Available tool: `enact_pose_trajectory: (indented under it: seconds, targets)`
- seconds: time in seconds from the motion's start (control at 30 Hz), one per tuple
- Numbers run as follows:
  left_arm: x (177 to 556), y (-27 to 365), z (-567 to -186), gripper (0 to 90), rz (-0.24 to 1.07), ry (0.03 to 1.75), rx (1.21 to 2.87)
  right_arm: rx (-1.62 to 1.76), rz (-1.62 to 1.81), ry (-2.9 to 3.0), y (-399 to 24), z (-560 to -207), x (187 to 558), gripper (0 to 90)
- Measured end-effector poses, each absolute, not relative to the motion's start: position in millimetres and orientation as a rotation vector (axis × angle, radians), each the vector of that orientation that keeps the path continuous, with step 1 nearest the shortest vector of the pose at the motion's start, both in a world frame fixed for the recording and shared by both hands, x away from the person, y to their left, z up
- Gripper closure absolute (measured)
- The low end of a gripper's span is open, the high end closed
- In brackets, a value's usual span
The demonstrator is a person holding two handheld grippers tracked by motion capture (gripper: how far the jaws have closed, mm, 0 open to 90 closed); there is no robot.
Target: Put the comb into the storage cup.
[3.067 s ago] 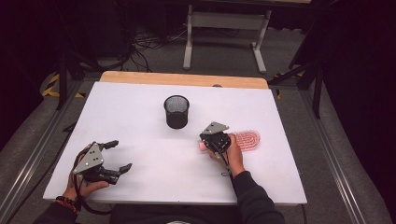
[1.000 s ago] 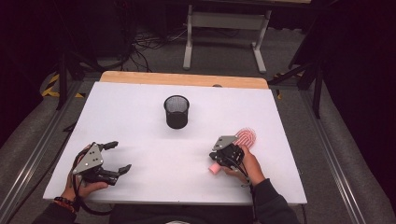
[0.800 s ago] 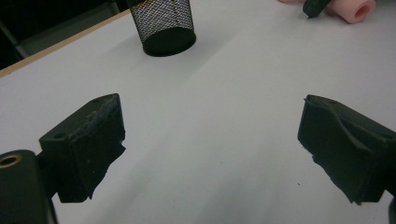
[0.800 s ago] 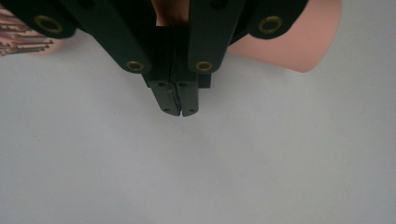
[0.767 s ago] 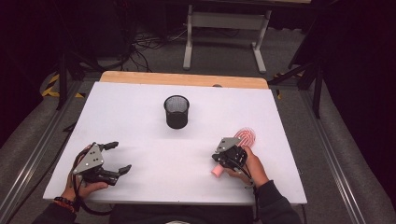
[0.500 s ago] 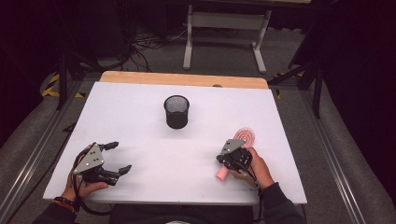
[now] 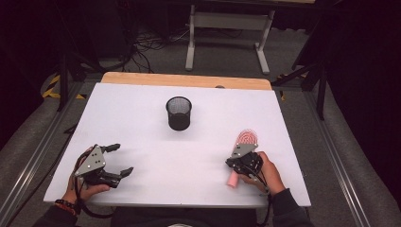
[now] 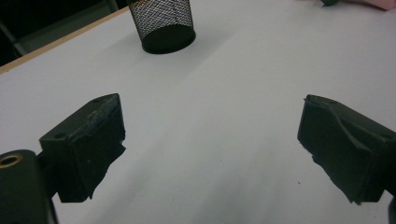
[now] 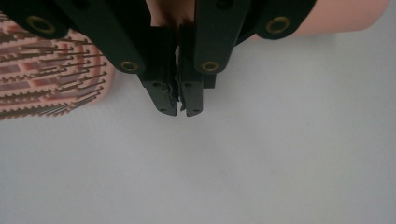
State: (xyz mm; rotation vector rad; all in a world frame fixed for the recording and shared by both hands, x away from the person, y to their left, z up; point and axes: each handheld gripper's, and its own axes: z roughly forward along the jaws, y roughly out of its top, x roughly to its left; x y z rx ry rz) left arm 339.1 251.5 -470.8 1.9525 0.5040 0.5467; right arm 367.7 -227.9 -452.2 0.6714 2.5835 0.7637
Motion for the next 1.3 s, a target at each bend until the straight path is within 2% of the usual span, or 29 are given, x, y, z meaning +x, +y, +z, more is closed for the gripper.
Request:
enact_pose_trajectory:
  seconds: [0.87,1.3]
  targets:
    - [340,251,-471,8.4,0.541,0.509,1.954,0.755,0.712,2.537,-261,-450,361,85.3]
    - [340,251,-471,8.4,0.541,0.508,1.954,0.792,0.718,2.524,-268,-449,361,81.0]
